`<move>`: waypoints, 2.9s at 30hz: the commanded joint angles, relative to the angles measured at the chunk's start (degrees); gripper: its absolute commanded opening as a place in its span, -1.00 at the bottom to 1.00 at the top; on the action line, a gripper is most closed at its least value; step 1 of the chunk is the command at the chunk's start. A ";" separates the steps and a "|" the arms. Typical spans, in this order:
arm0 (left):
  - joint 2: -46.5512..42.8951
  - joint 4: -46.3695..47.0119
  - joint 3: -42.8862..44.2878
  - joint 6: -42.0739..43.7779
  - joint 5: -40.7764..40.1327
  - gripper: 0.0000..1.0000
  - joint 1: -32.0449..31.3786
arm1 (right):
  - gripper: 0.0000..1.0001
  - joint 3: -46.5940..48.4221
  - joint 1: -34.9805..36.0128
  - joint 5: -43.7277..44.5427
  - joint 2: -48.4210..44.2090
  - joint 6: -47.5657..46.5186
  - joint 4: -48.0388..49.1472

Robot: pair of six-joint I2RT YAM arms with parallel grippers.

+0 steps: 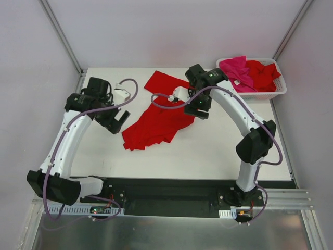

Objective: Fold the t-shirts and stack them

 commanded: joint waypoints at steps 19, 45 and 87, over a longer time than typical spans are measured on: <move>36.85 14.04 10.32 -7.52 6.81 0.65 -16.67 | 0.45 -15.49 -8.81 3.25 -23.25 2.98 -5.07; 39.78 13.26 14.02 -5.85 2.61 -1.00 -18.25 | 0.51 -18.13 -10.48 1.58 -24.40 2.19 -5.77; 20.07 28.31 -6.19 8.16 -17.20 0.99 -2.45 | 0.57 -4.35 -5.66 -4.66 -10.53 2.72 1.68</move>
